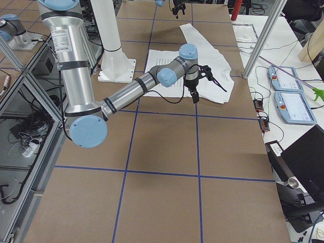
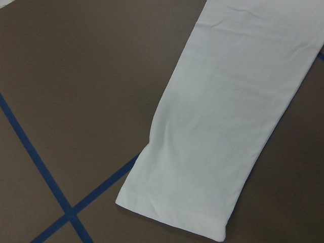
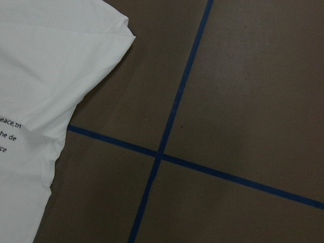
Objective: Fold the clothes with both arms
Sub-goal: 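Release the sleeve and withdraw the right gripper off the shirt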
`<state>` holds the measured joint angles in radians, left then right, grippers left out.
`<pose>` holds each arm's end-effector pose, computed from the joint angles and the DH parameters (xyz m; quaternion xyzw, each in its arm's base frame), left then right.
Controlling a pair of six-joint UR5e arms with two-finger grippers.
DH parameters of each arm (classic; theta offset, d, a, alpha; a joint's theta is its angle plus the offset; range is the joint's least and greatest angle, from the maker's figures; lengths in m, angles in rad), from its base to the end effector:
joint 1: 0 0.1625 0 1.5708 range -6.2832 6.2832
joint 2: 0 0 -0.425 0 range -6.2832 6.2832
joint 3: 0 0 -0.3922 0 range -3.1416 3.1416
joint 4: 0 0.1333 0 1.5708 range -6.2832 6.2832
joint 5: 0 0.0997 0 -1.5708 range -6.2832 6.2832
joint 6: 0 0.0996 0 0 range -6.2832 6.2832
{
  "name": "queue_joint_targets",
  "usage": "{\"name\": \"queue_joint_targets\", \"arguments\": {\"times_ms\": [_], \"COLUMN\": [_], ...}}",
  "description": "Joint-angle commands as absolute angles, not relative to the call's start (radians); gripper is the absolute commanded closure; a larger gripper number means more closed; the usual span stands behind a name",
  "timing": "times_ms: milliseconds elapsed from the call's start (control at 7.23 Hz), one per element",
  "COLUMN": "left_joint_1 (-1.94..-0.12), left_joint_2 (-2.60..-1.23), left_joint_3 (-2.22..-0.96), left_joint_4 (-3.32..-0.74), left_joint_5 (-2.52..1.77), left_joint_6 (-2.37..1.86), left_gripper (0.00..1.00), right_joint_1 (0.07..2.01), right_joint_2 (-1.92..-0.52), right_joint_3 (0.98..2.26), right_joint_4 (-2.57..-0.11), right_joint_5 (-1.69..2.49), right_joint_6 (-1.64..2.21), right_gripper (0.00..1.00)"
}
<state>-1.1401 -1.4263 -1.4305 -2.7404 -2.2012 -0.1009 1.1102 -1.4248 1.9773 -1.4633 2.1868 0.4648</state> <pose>0.1162 -0.4315 0.6671 0.3191 0.3772 0.2720 0.8258 -0.1652 -0.5033 0.3802 0.1483 -0.3945 -0.0963 0.9017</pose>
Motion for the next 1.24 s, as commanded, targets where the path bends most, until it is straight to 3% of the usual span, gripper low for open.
{"name": "queue_joint_targets", "arguments": {"times_ms": [0,277,415,692,1107], "left_joint_1": [-1.072,-1.054,-1.048,-1.039,-1.026], "left_joint_2": [-1.443,-1.450,-1.456,-1.480,-1.500], "left_joint_3": [-1.407,-1.398,-1.388,-1.358,-1.333], "left_joint_4": [-2.744,-2.744,-2.746,-2.746,-2.746], "left_joint_5": [-2.149,-2.135,-2.134,-2.121,-2.120], "left_joint_6": [-0.103,-0.103,-0.103,-0.101,-0.101], "left_gripper": [0.00,0.04,0.15,0.51,0.54], "right_joint_1": [1.117,1.120,1.120,1.120,1.121], "right_joint_2": [-1.511,-1.575,-1.594,-1.600,-1.600], "right_joint_3": [1.988,1.991,1.984,1.985,1.985], "right_joint_4": [-1.462,-1.415,-1.370,-1.367,-1.368], "right_joint_5": [2.178,2.178,2.177,2.180,2.183], "right_joint_6": [0.439,0.440,0.440,0.442,0.442], "right_gripper": [0.00,0.00,0.00,0.00,0.00]}}
